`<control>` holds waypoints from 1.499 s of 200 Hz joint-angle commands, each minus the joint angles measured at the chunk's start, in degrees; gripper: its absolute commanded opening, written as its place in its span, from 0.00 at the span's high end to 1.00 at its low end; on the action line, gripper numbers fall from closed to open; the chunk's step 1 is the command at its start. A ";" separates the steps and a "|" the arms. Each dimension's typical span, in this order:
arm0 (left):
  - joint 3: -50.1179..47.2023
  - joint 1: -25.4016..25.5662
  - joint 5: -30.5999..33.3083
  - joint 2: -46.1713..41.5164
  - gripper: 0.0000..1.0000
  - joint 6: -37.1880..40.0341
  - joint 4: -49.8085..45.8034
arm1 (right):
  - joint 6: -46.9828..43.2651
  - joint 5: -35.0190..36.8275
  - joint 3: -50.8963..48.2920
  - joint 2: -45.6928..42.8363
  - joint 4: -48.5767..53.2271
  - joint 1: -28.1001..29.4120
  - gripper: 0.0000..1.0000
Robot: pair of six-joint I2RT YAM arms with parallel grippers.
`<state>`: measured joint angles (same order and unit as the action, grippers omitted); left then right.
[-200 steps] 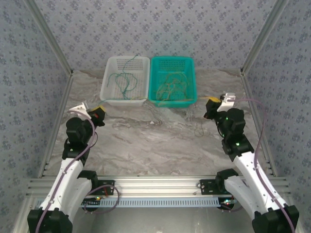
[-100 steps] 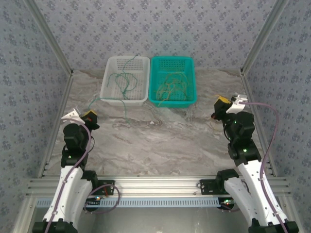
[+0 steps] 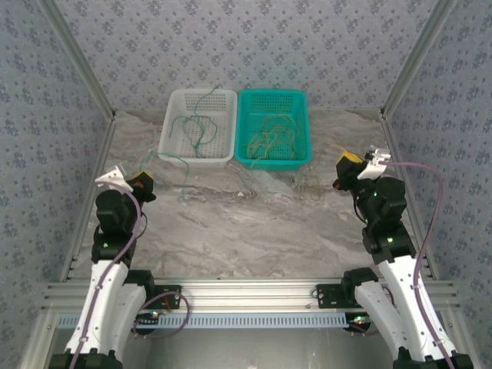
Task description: Untangle the cables
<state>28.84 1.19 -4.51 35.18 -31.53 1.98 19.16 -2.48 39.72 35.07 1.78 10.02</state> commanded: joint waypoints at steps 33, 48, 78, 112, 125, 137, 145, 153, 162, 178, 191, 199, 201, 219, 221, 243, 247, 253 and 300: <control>20.82 4.42 12.62 19.93 1.00 6.29 -7.35 | 1.85 -0.43 0.27 0.35 -1.59 0.83 1.00; 27.88 4.56 15.92 27.98 1.00 7.09 -10.54 | 1.73 -0.43 0.35 0.29 -0.97 1.11 1.00; 43.19 4.77 21.16 44.22 1.00 10.16 -17.29 | 1.45 -0.33 0.72 -0.24 0.44 1.35 1.00; 59.42 4.54 18.55 59.92 1.00 12.24 -21.91 | 1.32 -0.31 0.67 -0.70 1.20 1.58 1.00; 64.42 4.61 15.96 65.26 1.00 11.79 -22.86 | 1.45 -0.48 0.62 -0.69 1.20 1.71 1.00; 68.79 4.69 13.70 69.89 1.00 10.88 -24.18 | 1.66 -0.50 0.62 -0.71 1.12 1.84 1.00; 71.80 4.63 11.24 72.84 1.00 10.23 -25.32 | 1.75 -0.68 0.57 -0.69 0.92 1.93 1.00; 74.54 4.76 8.68 75.63 1.00 9.56 -26.25 | 1.81 -0.66 0.47 -0.70 0.92 2.10 1.00; 77.32 5.02 6.39 78.56 1.00 8.66 -27.04 | 1.76 -0.52 0.43 -0.70 0.82 2.25 1.00; 81.65 5.95 4.83 83.00 1.00 8.17 -27.48 | 1.73 -0.48 0.28 -0.70 0.72 2.38 1.00; 85.64 6.42 3.68 86.49 1.00 7.02 -28.39 | 1.68 -0.50 0.26 -0.61 0.61 2.56 1.00; 88.05 6.47 2.36 88.64 1.00 6.26 -29.24 | 1.76 -0.46 0.22 -0.61 0.67 2.72 1.00; 88.54 6.50 2.04 89.16 1.00 6.12 -29.32 | 1.76 -0.45 0.25 -0.62 0.68 2.79 1.00; 93.18 6.55 0.84 93.59 1.00 4.94 -30.66 | 1.75 -0.37 0.18 -0.79 0.77 2.99 1.00; 93.71 6.57 0.78 94.20 1.00 4.84 -30.99 | 1.76 -0.36 0.18 -0.79 0.75 3.03 1.00; 102.08 6.63 1.76 100.33 1.00 4.56 -35.36 | 1.84 -0.57 0.18 -0.96 0.84 3.30 1.00; 103.60 6.67 2.18 101.43 0.99 4.26 -36.02 | 1.85 -0.51 0.18 -0.94 0.85 3.34 1.00; 105.72 6.64 2.19 103.07 0.98 3.91 -36.72 | 1.85 -0.49 0.13 -0.97 0.88 3.34 1.00; 126.27 6.48 0.03 117.88 0.92 0.95 -50.44 | 1.98 0.04 0.01 -1.25 0.94 3.92 1.00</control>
<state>149.91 8.10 -3.38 149.16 -27.97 -38.96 20.18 -2.59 39.68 34.74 2.42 13.37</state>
